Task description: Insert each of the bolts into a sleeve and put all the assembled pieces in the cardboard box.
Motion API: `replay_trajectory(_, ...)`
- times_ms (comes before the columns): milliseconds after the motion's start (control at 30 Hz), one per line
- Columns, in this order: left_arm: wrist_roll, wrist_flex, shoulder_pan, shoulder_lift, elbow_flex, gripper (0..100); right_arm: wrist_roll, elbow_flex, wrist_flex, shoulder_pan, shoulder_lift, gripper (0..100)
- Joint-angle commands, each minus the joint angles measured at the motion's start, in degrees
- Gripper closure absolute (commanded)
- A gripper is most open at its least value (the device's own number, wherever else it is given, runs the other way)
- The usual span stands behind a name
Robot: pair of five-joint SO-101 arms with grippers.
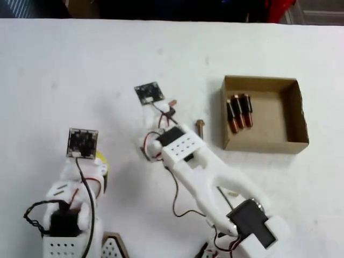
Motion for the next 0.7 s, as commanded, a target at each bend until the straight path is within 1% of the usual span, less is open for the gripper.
replay_trajectory(0,-0.3,-1.6,-0.6,-0.4,0.3,93,-0.5,-0.9,-1.3,-0.5,2.1,84.8)
replay_trajectory(267,-0.3,-1.8,-0.6,-0.4,1.0,93,-0.4,-4.3,-1.0,-0.1,9.9,84.7)
replay_trajectory(467,-0.4,-1.8,-0.6,-0.4,1.1,93,0.4,-4.5,2.9,3.1,8.9,84.7)
replay_trajectory(667,-0.4,-1.8,-0.6,-0.4,1.1,93,12.1,-4.5,6.0,8.8,5.8,84.7)
